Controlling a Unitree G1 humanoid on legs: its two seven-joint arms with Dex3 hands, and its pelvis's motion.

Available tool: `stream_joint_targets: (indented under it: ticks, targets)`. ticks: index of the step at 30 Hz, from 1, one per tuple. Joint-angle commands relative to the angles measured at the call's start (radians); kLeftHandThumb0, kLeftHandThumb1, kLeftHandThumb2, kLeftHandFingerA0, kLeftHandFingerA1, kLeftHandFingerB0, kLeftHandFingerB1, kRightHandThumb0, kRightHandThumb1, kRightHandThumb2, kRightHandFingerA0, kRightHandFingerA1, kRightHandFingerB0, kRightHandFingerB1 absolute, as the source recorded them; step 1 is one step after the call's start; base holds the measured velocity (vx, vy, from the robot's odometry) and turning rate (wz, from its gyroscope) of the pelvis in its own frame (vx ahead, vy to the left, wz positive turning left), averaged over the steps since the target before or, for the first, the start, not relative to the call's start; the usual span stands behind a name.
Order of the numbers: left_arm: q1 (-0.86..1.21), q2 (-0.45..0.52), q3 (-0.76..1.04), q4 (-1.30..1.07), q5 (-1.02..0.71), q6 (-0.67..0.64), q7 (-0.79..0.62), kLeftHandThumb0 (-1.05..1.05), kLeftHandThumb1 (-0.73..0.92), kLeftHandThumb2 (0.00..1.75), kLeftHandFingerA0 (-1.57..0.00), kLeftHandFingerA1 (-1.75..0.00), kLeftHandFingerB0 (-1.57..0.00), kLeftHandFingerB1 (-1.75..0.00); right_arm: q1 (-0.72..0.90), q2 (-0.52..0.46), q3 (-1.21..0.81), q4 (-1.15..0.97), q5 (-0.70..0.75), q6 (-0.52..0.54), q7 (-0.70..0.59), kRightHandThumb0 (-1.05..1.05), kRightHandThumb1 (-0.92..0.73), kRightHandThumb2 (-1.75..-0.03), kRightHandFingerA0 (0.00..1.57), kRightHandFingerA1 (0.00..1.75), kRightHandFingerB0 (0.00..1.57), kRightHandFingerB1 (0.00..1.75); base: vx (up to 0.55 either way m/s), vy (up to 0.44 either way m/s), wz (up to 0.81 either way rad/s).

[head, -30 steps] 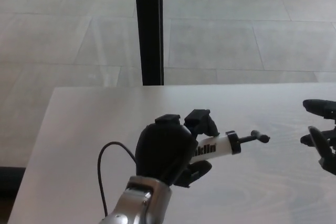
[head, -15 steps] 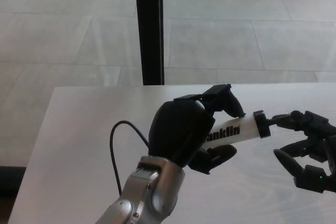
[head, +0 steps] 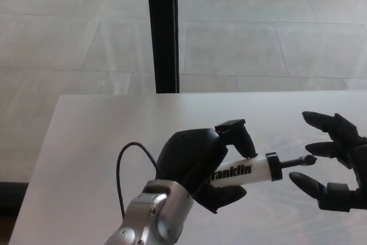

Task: The robot uses its left hand to lift the air pump kept on the middle of the desk and use the right hand to pull out the handle

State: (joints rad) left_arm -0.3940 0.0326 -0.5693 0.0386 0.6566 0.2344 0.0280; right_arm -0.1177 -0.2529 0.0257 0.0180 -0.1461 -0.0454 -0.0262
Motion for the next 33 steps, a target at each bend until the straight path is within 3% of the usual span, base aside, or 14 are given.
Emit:
stream_joint_targets:
  ticks: [1,2,3,10,14,20,24,27,30,33]
  targets:
    - [0.026,0.020,0.028,-0.038,-0.020,0.132,-0.151,-0.05,0.49,1.34,-0.97,-1.75,-0.75,-1.68,-0.014,-0.037,-0.038,0.059,-0.024,-0.060,-0.009,-0.43,-0.39,-0.75,0.56,0.87,0.41,0.59,0.00,0.000,0.00]
    - [0.026,0.018,0.030,-0.038,-0.021,0.130,-0.150,-0.06,0.49,1.33,-0.97,-1.75,-0.75,-1.70,-0.010,-0.038,-0.040,0.064,-0.031,-0.061,-0.015,-0.42,-0.40,-0.76,0.57,0.86,0.41,0.58,0.00,0.000,0.00]
    - [0.023,0.018,0.032,-0.043,-0.013,0.138,-0.153,-0.06,0.51,1.29,-0.97,-1.75,-0.74,-1.73,-0.013,-0.040,-0.041,0.060,-0.035,-0.062,-0.014,-0.38,-0.51,-0.55,0.55,0.91,0.46,0.50,0.00,0.000,0.00]
    - [0.029,0.006,0.050,-0.077,0.006,0.199,-0.177,-0.05,0.50,1.35,-0.97,-1.75,-0.74,-1.68,-0.030,-0.036,-0.023,0.080,0.000,-0.125,0.053,-0.40,-0.53,-0.56,0.68,0.84,0.51,0.46,0.00,0.000,0.00]
    - [0.015,-0.007,0.057,-0.067,-0.004,0.173,-0.160,-0.03,0.48,1.38,-0.98,-1.75,-0.75,-1.72,-0.022,-0.046,0.013,0.095,0.034,-0.185,0.137,-0.28,-0.53,-0.55,0.77,0.82,0.57,0.47,0.00,0.000,0.00]
    - [-0.010,-0.017,0.057,-0.053,-0.004,0.166,-0.156,-0.06,0.49,1.37,-0.97,-1.75,-0.77,-1.72,-0.020,-0.066,0.034,0.101,0.017,-0.197,0.173,-0.28,-0.53,-0.55,0.75,0.76,0.56,0.44,0.00,0.000,0.00]
    - [-0.005,-0.019,0.052,-0.060,0.003,0.171,-0.158,-0.05,0.49,1.37,-0.97,-1.75,-0.79,-1.67,-0.032,-0.067,0.040,0.110,0.013,-0.210,0.184,-0.31,-0.54,-0.56,0.74,0.78,0.58,0.43,0.00,0.000,0.00]
    - [-0.003,-0.021,0.047,-0.052,0.010,0.167,-0.148,-0.08,0.53,1.24,-0.97,-1.75,-0.83,-1.58,-0.036,-0.067,0.039,0.109,0.016,-0.226,0.191,-0.27,-0.56,-0.56,0.79,0.78,0.60,0.44,0.00,0.000,0.00]
    - [-0.006,-0.025,0.044,-0.061,0.019,0.190,-0.160,-0.09,0.56,1.23,-0.94,-1.75,-0.78,-1.57,-0.035,-0.064,0.035,0.105,0.009,-0.226,0.188,-0.30,-0.62,-0.58,0.82,0.79,0.64,0.47,0.00,0.000,0.00]
    - [-0.004,-0.029,0.047,-0.062,0.016,0.193,-0.158,-0.06,0.52,1.27,-0.96,-1.75,-0.74,-1.68,-0.042,-0.043,0.023,0.123,0.016,-0.242,0.167,-0.29,-0.68,-0.59,0.90,0.91,0.72,0.52,0.00,0.000,0.00]
